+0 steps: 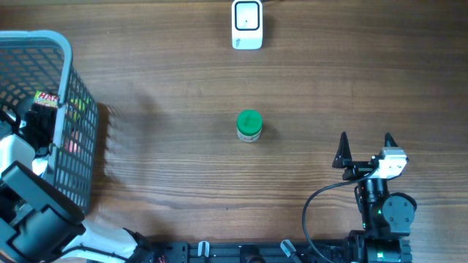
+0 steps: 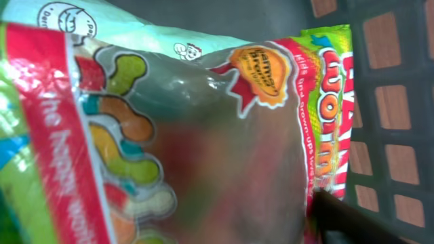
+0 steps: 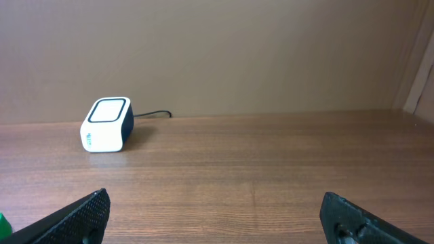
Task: Scan the item barcode
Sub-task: 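Reach the left gripper into the basket and grasp the Haribo bag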
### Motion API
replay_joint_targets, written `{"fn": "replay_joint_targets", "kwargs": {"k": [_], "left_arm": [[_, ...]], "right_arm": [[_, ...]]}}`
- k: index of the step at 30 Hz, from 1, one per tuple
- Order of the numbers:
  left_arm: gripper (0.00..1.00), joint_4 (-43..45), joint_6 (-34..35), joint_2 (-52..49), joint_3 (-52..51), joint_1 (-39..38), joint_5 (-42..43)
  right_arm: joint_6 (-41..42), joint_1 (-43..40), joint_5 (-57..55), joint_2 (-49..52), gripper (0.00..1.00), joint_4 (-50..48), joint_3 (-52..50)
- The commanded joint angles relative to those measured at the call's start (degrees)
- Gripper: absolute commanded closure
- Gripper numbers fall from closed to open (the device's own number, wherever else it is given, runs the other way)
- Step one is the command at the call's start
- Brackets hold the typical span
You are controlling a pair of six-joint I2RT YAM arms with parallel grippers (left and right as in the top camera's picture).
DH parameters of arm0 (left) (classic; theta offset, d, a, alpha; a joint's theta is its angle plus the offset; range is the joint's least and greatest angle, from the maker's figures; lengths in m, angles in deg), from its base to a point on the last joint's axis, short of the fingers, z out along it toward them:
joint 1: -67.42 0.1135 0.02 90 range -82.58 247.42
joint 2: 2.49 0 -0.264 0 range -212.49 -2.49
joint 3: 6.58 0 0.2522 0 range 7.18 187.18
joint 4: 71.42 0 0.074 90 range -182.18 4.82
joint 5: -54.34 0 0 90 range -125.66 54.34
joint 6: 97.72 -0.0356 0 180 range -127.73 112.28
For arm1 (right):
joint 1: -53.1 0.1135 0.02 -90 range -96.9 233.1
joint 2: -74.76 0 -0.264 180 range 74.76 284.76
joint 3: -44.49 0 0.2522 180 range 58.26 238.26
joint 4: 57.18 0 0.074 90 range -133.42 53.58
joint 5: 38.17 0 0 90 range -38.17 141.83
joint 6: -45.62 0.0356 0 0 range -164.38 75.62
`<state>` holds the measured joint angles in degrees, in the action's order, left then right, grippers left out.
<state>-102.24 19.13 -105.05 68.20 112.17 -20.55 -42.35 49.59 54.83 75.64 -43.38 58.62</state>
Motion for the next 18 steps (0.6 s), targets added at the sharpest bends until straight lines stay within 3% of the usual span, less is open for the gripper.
{"fn": "replay_joint_targets", "kwargs": {"k": [1,2,5,8,14,16,18], "left_arm": [[0.86,1.4,-0.7,-1.8,-0.4,0.1,4.4],[0.96,3.0,-0.7,-1.8,-0.4,0.1,9.4],[0.96,7.4,0.7,-0.5,1.5,0.2,24.2],[0.96,4.6,7.5,7.0,6.6,1.2,24.5],[0.96,4.0,16.4,33.5,10.7,8.5,23.1],[0.96,4.9,17.1,41.5,10.7,7.6,28.6],[0.96,10.1,17.1,46.4,10.7,-0.9,40.9]], "right_arm": [[-0.5,0.2,0.9,-0.5,0.00,-0.2,-0.1],[-0.5,0.2,0.9,-0.5,0.00,-0.2,-0.1],[-0.5,0.2,0.9,-0.5,0.00,-0.2,-0.1],[-0.5,0.2,0.9,-0.5,0.00,-0.2,-0.1],[-0.5,0.2,0.9,-0.5,0.00,-0.2,-0.1],[-0.5,0.2,0.9,-0.5,0.00,-0.2,-0.1],[-0.5,0.2,0.9,-0.5,0.00,-0.2,-0.1]]}}
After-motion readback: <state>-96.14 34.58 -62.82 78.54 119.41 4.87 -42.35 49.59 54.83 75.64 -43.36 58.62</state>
